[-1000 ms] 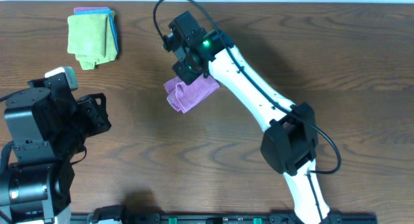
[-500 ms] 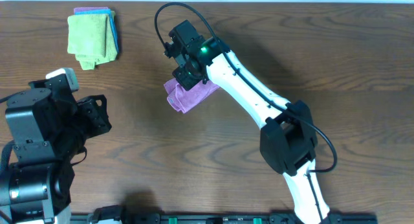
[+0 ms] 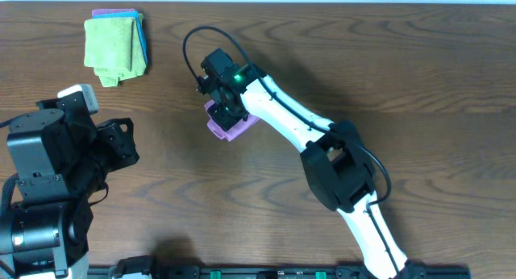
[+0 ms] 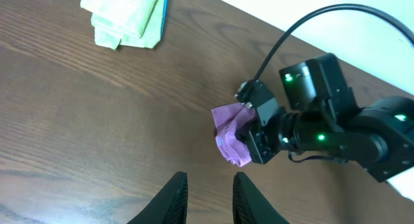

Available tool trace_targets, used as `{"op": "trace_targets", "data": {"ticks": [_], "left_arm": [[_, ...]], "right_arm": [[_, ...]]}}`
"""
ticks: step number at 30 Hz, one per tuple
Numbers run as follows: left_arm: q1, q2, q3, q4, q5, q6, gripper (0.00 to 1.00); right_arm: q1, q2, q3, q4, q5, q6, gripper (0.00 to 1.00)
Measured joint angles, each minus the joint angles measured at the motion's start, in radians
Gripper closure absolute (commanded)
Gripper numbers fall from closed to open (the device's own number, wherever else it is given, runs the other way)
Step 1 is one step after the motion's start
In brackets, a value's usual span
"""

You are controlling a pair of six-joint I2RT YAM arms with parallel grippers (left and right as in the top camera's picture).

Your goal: Fold the cloth

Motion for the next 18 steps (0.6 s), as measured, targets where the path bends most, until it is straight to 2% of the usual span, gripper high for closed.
{"op": "trace_targets", "data": {"ticks": [12,18], "left_arm": [[0.000,0.000,0.000,-0.024,0.000,0.000,0.75],[0.000,0.000,0.000,-0.032,0.011,0.000,0.75]], "right_arm": [[0.015,0.004,0.000,0.069,-0.006,0.002,0.99],[0.015,0.004,0.000,0.155,-0.019,0.014,0.98]]}}
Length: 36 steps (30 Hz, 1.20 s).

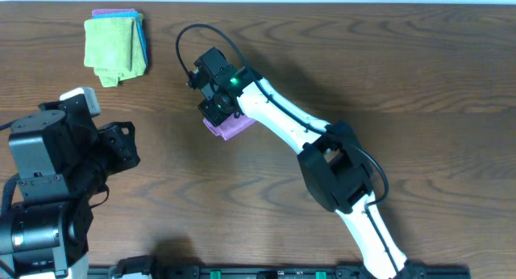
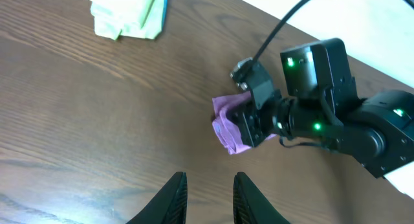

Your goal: Fold the cloth

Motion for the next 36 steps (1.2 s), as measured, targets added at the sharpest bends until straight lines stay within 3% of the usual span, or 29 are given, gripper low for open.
{"op": "trace_targets", "data": {"ticks": [27,36], "left_arm": [[0.000,0.000,0.000,-0.080,0.019,0.034,0.76],[0.000,0.000,-0.036,-0.065,0.019,0.075,0.80]], "right_arm": [[0.000,-0.003,0.014,0.089,0.005,0.008,0.99],[-0.037,-0.242,0.027,-0.053,0.156,0.005,0.99]]}}
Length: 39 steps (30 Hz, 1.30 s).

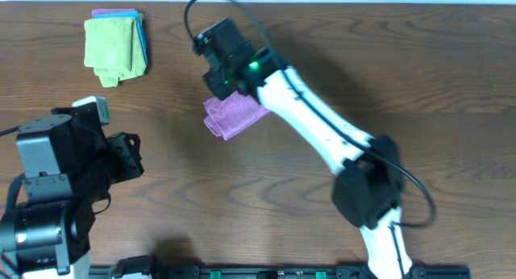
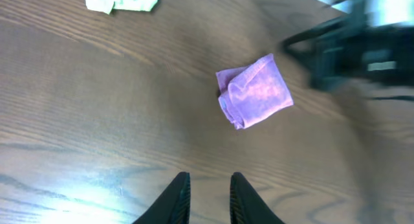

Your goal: Fold the cloth

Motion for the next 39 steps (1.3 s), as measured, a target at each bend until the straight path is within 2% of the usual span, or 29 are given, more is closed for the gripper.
{"op": "trace_targets", "data": {"ticks": [7,11,12,13,15,16,19,20,22,23,26,32,36,39], "left_arm": [[0.000,0.002,-0.215,0.159,0.054,0.005,0.76],[0.000,0.005,-0.384,0.340,0.133,-0.008,0.63],[0.000,0.006,-0.414,0.370,0.145,-0.010,0.62],[0.000,0.011,-0.457,0.413,0.153,-0.018,0.59],[0.000,0.027,-0.532,0.489,0.174,-0.036,0.53],[0.000,0.039,-0.565,0.539,0.185,-0.049,0.51],[-0.006,0.090,-0.619,0.661,0.214,-0.066,0.48],[-0.019,0.119,-0.631,0.704,0.222,-0.074,0.46],[-0.052,0.176,-0.636,0.786,0.232,-0.090,0.42],[-0.075,0.210,-0.636,0.834,0.234,-0.098,0.40],[-0.148,0.327,-0.636,0.972,0.239,-0.146,0.40],[-0.232,0.578,-0.637,1.249,0.249,-0.292,0.37],[-0.236,0.674,-0.638,1.343,0.253,-0.380,0.36],[-0.236,0.708,-0.638,1.361,0.265,-0.439,0.33]], "right_arm": [[-0.035,-0.180,0.022,-0.217,0.141,-0.013,0.99],[-0.060,-0.239,0.022,-0.322,0.172,-0.019,0.98],[-0.066,-0.253,0.022,-0.343,0.177,-0.020,0.95],[-0.072,-0.272,0.022,-0.371,0.183,-0.022,0.85],[-0.096,-0.323,0.022,-0.423,0.193,-0.025,0.73],[-0.112,-0.353,0.022,-0.452,0.195,-0.029,0.62],[-0.159,-0.441,0.022,-0.512,0.206,-0.026,0.51],[-0.178,-0.478,0.022,-0.529,0.209,-0.030,0.42],[-0.195,-0.527,0.022,-0.544,0.213,-0.028,0.40],[-0.199,-0.552,0.022,-0.554,0.214,-0.027,0.13],[-0.209,-0.633,0.022,-0.587,0.236,-0.027,0.01],[-0.257,-0.779,-0.006,-0.667,0.285,-0.014,0.01],[-0.298,-0.877,-0.129,-0.668,0.328,0.021,0.01],[-0.339,-0.951,-0.261,-0.605,0.346,0.035,0.01]]}}
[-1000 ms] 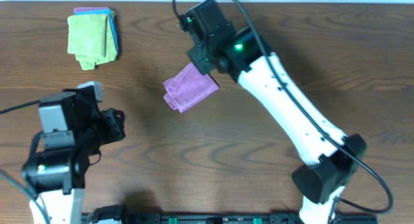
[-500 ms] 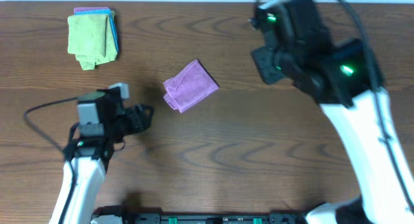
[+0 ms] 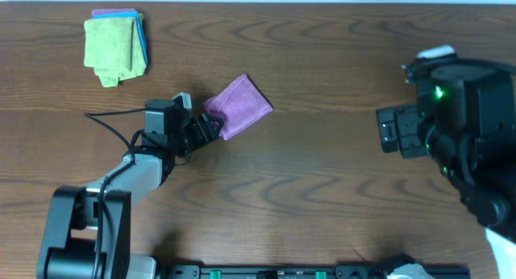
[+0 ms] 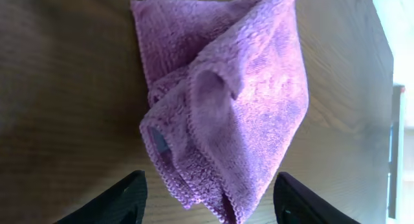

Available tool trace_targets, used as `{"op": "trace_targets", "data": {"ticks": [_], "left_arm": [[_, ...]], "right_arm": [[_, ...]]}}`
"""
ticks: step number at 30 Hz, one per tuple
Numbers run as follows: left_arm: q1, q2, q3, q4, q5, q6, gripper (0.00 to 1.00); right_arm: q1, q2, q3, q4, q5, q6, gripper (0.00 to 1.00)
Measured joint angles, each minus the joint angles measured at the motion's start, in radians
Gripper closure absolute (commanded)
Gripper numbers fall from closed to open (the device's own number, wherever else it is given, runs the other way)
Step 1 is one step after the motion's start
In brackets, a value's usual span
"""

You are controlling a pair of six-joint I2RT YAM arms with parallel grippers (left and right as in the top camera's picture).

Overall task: Fold the cloth
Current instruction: 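Grasp the pink cloth's corner with the left gripper and lift it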

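A purple cloth (image 3: 242, 103) lies folded into a small lumpy square on the brown table, its layers loose at one corner. The left wrist view shows the cloth (image 4: 239, 101) close up. My left gripper (image 3: 211, 127) has reached up to the cloth's lower left corner. There the left gripper (image 4: 210, 208) is open wide, with one dark finger (image 4: 119, 201) on each side of the cloth's near corner. My right gripper (image 3: 393, 131) is far off at the table's right side, and its jaws cannot be made out.
A stack of folded cloths (image 3: 115, 49), green on top with blue and purple under it, sits at the back left. The table's far edge (image 3: 322, 2) runs along the top. The right arm's body (image 3: 463, 126) stands at the right edge.
The right arm, then raised over the purple cloth, is now back at the table's right side. The left arm has come from its rest at the left, its open jaws now at the cloth's near corner.
At first the right gripper was down on the purple cloth while the left arm rested at the left. Then it was still on the cloth, a little farther up the table. Later it was lifted clear, leaving the cloth folded. Now the left gripper is at the cloth.
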Motion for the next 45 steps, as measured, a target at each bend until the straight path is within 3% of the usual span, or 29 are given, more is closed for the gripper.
{"op": "trace_targets", "data": {"ticks": [6,12,18,29,30,35,37,38,45], "left_arm": [[-0.002,0.002,0.000,0.002,0.041,-0.052,0.25],[-0.004,0.029,0.000,0.002,0.047,-0.068,0.20],[-0.006,0.061,0.003,0.042,0.070,-0.093,0.08],[-0.072,0.175,0.024,0.276,0.083,-0.194,0.08],[-0.080,0.197,0.037,0.303,0.089,-0.210,0.12],[-0.101,0.314,0.120,0.335,0.103,-0.273,0.74],[-0.103,0.369,0.168,0.325,0.111,-0.283,0.90],[-0.103,0.397,0.195,0.321,0.117,-0.289,0.94],[-0.103,0.479,0.391,0.308,0.155,-0.295,0.95]], "right_arm": [[-0.021,-0.049,-0.166,0.096,0.010,0.012,0.01],[-0.021,-0.037,-0.214,0.148,0.011,0.012,0.01],[-0.021,-0.038,-0.215,0.160,0.013,0.012,0.01],[-0.021,-0.038,-0.215,0.163,0.013,0.011,0.01],[-0.021,-0.038,-0.215,0.163,0.013,0.011,0.01],[-0.021,-0.038,-0.215,0.163,0.013,0.006,0.01],[-0.021,-0.038,-0.215,0.163,0.013,0.003,0.01],[-0.021,-0.038,-0.215,0.162,0.013,0.003,0.01],[-0.021,-0.038,-0.215,0.151,0.013,-0.002,0.01]]}}
